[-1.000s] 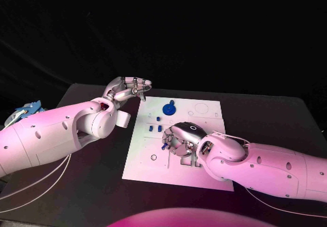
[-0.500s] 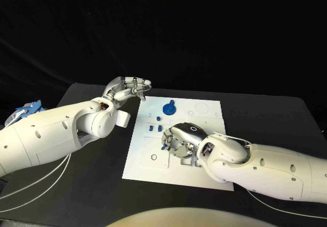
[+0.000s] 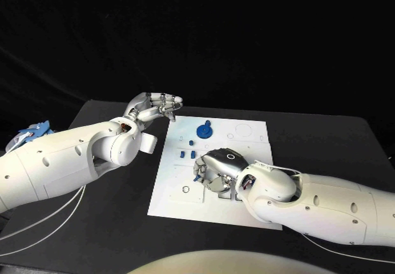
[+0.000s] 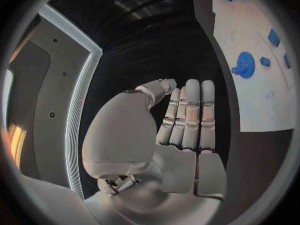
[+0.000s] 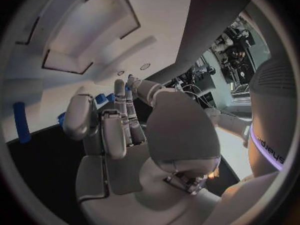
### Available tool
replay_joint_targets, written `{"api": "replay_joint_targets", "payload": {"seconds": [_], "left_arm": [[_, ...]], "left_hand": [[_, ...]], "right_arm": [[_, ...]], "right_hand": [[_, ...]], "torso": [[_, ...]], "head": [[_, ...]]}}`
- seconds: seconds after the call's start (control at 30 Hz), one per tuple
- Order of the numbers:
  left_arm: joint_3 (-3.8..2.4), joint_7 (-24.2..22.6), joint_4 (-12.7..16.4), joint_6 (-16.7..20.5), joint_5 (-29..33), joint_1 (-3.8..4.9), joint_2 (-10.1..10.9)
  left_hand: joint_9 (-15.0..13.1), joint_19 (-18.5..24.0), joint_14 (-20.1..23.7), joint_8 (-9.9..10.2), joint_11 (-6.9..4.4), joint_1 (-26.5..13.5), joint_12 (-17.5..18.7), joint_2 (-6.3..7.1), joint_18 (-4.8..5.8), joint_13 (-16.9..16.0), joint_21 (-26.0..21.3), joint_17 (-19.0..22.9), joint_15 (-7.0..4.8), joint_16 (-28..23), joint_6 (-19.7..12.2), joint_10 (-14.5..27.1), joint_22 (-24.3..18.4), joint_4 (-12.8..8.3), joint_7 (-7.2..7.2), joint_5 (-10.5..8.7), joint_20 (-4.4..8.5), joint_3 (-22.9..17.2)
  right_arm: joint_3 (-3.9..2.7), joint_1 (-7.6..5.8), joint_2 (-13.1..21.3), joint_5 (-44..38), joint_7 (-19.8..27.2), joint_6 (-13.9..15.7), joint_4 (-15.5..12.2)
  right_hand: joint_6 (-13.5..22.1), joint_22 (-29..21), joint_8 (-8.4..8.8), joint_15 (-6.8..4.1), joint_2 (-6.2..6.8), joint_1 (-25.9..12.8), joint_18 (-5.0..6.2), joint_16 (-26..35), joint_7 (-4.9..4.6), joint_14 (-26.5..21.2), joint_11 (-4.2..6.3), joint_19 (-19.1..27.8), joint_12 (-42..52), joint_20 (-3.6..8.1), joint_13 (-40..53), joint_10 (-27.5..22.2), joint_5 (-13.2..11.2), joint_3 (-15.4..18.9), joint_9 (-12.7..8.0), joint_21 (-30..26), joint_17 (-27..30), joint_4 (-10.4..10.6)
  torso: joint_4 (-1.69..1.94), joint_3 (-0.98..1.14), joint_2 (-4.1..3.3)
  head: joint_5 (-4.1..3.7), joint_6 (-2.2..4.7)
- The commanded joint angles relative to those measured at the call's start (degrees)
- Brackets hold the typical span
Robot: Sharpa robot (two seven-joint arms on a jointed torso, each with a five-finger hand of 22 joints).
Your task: Assemble the parts on the task board
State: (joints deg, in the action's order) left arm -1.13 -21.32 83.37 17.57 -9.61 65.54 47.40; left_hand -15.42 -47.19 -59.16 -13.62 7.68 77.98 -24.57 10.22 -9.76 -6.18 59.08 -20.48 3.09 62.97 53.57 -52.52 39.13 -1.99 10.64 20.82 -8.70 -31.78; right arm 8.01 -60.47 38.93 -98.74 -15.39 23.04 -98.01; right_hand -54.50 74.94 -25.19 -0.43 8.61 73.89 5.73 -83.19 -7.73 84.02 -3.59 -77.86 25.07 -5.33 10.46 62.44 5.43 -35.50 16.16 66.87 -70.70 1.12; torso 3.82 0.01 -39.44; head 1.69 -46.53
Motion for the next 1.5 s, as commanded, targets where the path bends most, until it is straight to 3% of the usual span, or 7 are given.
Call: {"api": "replay_joint_targets", "payload": {"seconds": [0.03, 0.53, 1.5], "left_arm": [[-0.05, 0.0, 0.1, -0.7, 0.2, 0.04, -0.1], [-0.05, 0.2, 0.1, -0.9, 0.2, 0.04, 0.0], [-0.05, 0.4, 0.1, -1.0, 0.1, 0.03, 0.0]], "left_hand": [[-0.1, 0.4, 0.2, 0.3, 0.01, -0.2, 0.2, -0.09, -0.72, 0.1, 0.2, 0.1, 0.13, -0.1, -0.1, 0.2, 0.1, -0.1, 0.31, 0.06, 0.11, 0.2], [-0.1, 0.4, 0.3, 0.3, 0.05, -0.3, 0.2, -0.11, -0.73, 0.1, 0.2, 0.1, 0.16, -0.1, -0.1, 0.4, 0.0, -0.1, 0.32, 0.07, 0.06, 0.3], [-0.1, 0.4, 0.3, 0.3, 0.06, -0.3, 0.2, -0.12, -0.74, 0.2, 0.1, 0.1, 0.18, -0.1, -0.1, 0.6, 0.0, -0.2, 0.31, 0.08, 0.04, 0.3]], "right_arm": [[-0.01, -0.01, 0.2, -4.5, -2.7, -1.1, -0.8], [-0.06, -1.22, 0.1, -11.8, -7.0, -5.7, -3.4], [-0.05, -1.39, -0.9, -14.0, -8.4, -9.0, -2.6]], "right_hand": [[-0.3, 0.3, -0.14, -0.23, -0.08, -0.6, -0.50, 0.2, 0.08, 1.9, -0.02, -0.3, -0.2, -0.04, -0.1, 0.5, -0.1, -0.1, 0.1, 0.1, 0.1, 0.3], [-0.4, 0.5, -0.14, -0.23, 0.04, -0.8, -0.57, 0.3, 0.12, 1.9, -0.01, -0.4, -0.3, -0.05, -0.1, 0.6, -0.2, 0.1, 0.1, 0.4, 0.1, 0.5], [-0.4, 0.8, -0.15, -0.25, 0.09, -1.0, -0.64, 0.3, 0.19, 1.9, 0.04, -0.6, -0.4, -0.05, -0.1, 0.7, -0.2, 0.1, 0.1, 0.8, 0.1, 0.7]], "torso": [[0.00, -0.03, 0.04], [0.06, -0.06, 0.04], [0.00, -0.03, -0.01]], "head": [[0.07, -0.07], [0.21, -0.04], [0.70, -0.44]]}}
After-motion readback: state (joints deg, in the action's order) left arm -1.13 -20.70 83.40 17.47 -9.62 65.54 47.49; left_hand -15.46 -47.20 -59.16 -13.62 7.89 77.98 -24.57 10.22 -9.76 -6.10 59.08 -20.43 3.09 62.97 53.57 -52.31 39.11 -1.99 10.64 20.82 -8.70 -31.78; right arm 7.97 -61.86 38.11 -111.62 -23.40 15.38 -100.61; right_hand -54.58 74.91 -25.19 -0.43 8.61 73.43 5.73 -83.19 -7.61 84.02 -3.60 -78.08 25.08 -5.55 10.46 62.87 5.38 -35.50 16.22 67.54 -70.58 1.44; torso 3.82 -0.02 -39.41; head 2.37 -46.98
